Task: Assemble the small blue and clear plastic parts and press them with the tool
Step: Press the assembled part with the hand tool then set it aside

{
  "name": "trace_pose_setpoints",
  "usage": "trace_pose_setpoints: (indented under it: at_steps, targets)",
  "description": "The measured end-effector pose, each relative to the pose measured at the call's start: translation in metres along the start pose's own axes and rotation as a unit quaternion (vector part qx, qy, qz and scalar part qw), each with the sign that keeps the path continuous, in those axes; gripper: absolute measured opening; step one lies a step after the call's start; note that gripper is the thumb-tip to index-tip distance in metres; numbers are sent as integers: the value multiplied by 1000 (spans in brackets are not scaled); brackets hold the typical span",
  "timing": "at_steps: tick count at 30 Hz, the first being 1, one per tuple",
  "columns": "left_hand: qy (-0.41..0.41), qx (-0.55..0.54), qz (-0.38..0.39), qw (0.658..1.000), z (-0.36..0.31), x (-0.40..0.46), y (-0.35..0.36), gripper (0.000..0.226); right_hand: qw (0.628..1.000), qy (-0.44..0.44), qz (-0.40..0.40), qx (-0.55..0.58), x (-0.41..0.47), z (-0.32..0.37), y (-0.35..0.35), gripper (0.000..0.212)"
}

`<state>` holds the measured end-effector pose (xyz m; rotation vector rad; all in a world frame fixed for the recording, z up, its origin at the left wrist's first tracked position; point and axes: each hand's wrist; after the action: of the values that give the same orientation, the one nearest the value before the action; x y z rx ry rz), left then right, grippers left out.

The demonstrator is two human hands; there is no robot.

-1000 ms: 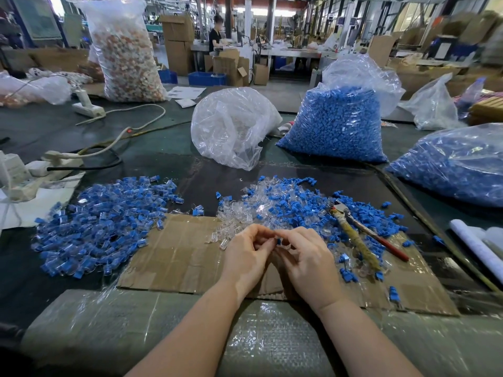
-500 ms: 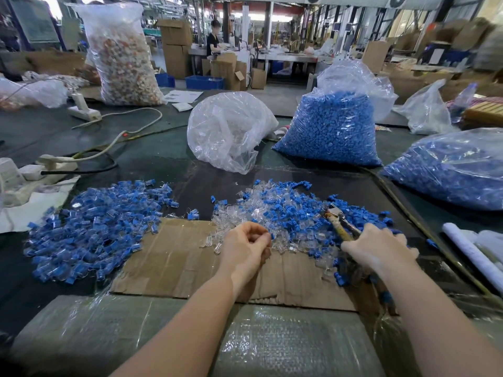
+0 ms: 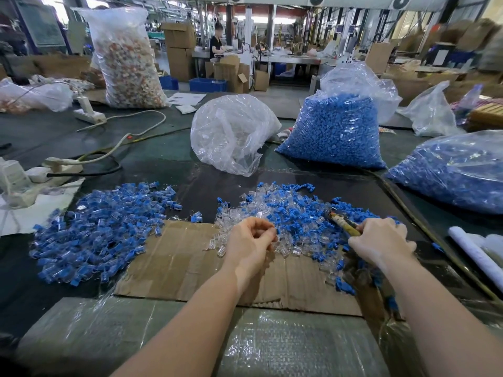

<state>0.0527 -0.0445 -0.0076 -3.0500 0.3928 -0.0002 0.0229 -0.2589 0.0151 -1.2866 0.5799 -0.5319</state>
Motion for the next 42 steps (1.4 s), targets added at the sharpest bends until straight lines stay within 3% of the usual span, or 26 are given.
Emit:
trace_pose_setpoints:
  at_steps: [7, 13, 18, 23, 26, 30, 34, 42]
  targets:
    - [-5, -15, -3, 1000, 2, -1, 0, 7, 997, -3, 70, 13, 7, -1, -5, 24]
    - [-11, -22, -1, 1000, 2, 0, 0, 5, 993, 8, 100, 65, 18, 1, -2, 48]
    - [-16, -57, 2, 998, -1, 3, 0, 6, 994, -2, 77, 71, 21, 4, 3, 25]
    - [-29, -139, -17, 990, -2, 12, -6, 5, 982, -84, 35, 165, -6, 12, -14, 21]
    - [-46, -175, -28, 983, -3, 18, -7, 4, 944, -147, 132, 266, -40, 23, -25, 8]
    - [-53, -189, -39, 980, -4, 22, -8, 6, 877, -155, 277, 360, -77, 34, -27, 9]
    - [-51, -169, -54, 983, -3, 22, -10, 7, 856, -164, 310, 379, -88, 40, -19, 12]
    - [-57, -130, -69, 988, -4, 18, -13, 12, 858, -194, 317, 355, -93, 44, -9, 15]
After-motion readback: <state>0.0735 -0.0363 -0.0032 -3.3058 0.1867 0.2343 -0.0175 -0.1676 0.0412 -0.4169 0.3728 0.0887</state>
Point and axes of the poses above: each hand's wrist, its own x-axis towards the middle knuckle, its own y-axis out of the palm, z = x × y, and after that the axes turned 2 degrees about z, right-handed
